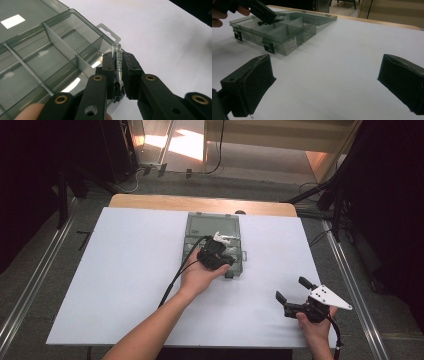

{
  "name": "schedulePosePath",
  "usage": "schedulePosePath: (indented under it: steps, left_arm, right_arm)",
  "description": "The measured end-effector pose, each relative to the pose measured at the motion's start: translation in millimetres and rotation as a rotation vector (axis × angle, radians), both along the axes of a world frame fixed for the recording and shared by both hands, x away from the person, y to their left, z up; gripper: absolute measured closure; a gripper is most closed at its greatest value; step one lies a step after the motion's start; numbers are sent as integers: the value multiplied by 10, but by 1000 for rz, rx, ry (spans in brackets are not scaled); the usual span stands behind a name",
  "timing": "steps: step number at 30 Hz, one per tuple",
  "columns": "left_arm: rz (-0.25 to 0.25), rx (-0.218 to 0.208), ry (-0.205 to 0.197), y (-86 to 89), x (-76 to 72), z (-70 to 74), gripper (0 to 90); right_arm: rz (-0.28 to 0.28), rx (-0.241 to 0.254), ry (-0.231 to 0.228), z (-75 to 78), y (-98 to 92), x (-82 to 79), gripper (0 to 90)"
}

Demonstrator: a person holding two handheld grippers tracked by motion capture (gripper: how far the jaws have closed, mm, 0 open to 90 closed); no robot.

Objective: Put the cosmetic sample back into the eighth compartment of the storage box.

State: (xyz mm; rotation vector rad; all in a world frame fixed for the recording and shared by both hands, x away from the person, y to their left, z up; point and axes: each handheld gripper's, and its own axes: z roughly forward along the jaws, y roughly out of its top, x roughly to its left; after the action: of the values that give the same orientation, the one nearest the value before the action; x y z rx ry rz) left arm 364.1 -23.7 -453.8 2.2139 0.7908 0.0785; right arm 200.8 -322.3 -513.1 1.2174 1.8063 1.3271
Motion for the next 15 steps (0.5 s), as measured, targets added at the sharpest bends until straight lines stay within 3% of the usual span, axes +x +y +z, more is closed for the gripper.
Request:
schedulePosePath:
  steps: [7,15]
  left_arm:
    - [24,-25,12,-61,42,-26,812]
    - [41,-13,14,-124,106,-45,812]
  right_arm:
    - [-1,0,1,0,2,-1,0]
    - [0,-1,1,-1,4,0,0]
